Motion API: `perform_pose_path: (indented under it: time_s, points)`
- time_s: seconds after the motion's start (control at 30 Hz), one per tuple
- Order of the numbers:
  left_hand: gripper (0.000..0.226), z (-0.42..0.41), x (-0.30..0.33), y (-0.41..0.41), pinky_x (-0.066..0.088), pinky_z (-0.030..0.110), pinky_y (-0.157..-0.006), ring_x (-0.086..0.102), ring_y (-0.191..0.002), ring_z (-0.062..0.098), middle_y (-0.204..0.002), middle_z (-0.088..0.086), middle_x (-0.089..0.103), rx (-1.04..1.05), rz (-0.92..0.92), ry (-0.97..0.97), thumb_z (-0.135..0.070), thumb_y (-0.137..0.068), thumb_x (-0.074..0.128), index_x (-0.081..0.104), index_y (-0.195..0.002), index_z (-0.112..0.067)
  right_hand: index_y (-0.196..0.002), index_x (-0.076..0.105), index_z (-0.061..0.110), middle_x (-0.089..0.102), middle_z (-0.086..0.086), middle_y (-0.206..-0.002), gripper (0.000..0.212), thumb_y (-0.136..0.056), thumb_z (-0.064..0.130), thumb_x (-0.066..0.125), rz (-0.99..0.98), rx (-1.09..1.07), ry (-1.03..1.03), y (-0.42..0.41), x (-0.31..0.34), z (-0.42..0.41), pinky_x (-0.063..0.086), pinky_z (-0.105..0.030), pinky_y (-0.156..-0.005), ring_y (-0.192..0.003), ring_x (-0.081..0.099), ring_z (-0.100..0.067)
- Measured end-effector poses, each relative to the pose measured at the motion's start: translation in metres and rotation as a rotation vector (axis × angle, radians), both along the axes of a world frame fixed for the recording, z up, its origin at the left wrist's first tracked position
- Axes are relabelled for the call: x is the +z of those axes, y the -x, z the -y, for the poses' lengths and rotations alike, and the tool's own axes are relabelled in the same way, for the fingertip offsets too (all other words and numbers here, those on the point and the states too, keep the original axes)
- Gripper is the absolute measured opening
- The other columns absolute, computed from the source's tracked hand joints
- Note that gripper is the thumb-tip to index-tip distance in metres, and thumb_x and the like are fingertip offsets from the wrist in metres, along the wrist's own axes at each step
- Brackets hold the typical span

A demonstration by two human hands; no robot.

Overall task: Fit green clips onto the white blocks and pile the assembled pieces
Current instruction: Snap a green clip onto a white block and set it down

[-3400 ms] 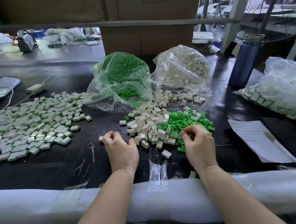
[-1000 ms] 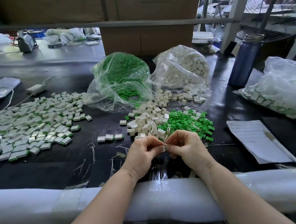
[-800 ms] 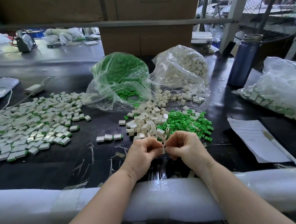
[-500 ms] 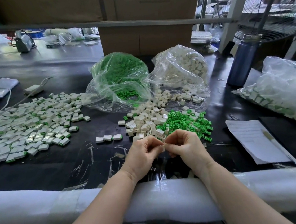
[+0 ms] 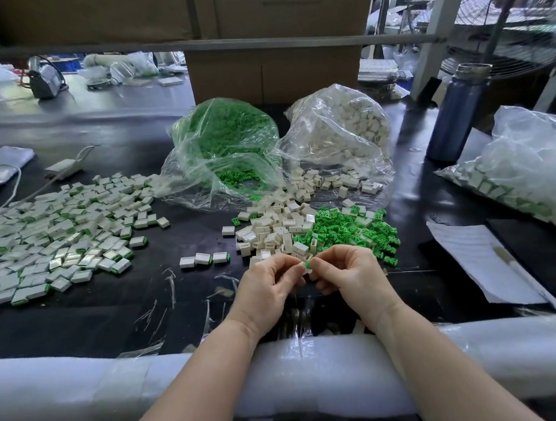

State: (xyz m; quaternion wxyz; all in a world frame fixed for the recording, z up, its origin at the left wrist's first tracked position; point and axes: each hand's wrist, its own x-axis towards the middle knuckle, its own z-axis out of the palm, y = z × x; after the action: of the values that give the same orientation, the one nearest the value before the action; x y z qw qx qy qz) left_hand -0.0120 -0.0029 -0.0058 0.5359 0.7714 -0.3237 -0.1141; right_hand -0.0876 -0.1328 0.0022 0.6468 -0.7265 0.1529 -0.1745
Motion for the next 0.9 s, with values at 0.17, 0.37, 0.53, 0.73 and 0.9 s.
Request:
perform_pose_path:
  time_s: [0.17, 0.37, 0.53, 0.73, 0.9]
  points:
    - [0.006, -0.0006, -0.0003, -0.0008, 0.05, 0.018, -0.078, 0.062, -0.073, 0.006, -0.074, -0.005, 0.067, -0.025, -0.058, 0.009, -0.016, -0.088, 0.061, 0.067, -0.087, -0.013, -0.074, 0.063, 0.007, 0.062, 0.0, -0.057, 0.012, -0.086, 0.005, 0.063, -0.028, 0.005, 0.015, -0.0003, 0.0001, -0.0011, 0.049, -0.017, -0.05, -0.048, 0.056, -0.005]
    - [0.011, -0.0015, 0.0022, 0.0012, 0.051, 0.031, -0.083, 0.06, -0.074, 0.012, -0.079, 0.008, 0.067, -0.07, -0.095, -0.009, -0.01, -0.088, 0.06, 0.069, -0.091, -0.004, -0.069, 0.061, 0.01, 0.058, 0.004, -0.053, 0.019, -0.086, 0.004, 0.062, -0.064, 0.033, 0.084, 0.0009, 0.0033, -0.0036, 0.045, -0.014, -0.048, -0.044, 0.05, 0.0]
    - [0.011, -0.0026, 0.0015, 0.0016, 0.051, 0.037, -0.087, 0.061, -0.077, 0.015, -0.078, 0.006, 0.068, -0.069, -0.067, -0.072, -0.012, -0.088, 0.061, 0.07, -0.092, -0.009, -0.068, 0.061, 0.011, 0.058, -0.001, -0.057, 0.019, -0.086, 0.006, 0.063, -0.108, 0.061, 0.152, 0.0013, 0.0028, -0.002, 0.045, -0.018, -0.051, -0.047, 0.05, -0.003]
    - [0.012, 0.0, 0.0008, 0.0025, 0.051, 0.039, -0.086, 0.064, -0.081, 0.019, -0.084, 0.007, 0.07, -0.045, -0.03, -0.061, -0.013, -0.089, 0.06, 0.068, -0.095, -0.007, -0.072, 0.058, 0.016, 0.059, 0.004, -0.059, 0.018, -0.087, 0.005, 0.061, -0.068, 0.028, 0.213, -0.0013, -0.0004, -0.0037, 0.047, -0.019, -0.054, -0.053, 0.054, -0.004]
    - [0.023, 0.0013, -0.0013, 0.0029, 0.048, 0.023, -0.072, 0.057, -0.073, 0.014, -0.082, 0.0, 0.062, -0.044, 0.024, -0.045, -0.014, -0.082, 0.068, 0.054, -0.091, -0.03, -0.08, 0.061, 0.01, 0.062, -0.006, -0.065, 0.011, -0.084, -0.001, 0.062, -0.021, -0.024, 0.114, -0.0019, -0.0009, -0.0033, 0.049, -0.02, -0.049, -0.051, 0.058, -0.01]
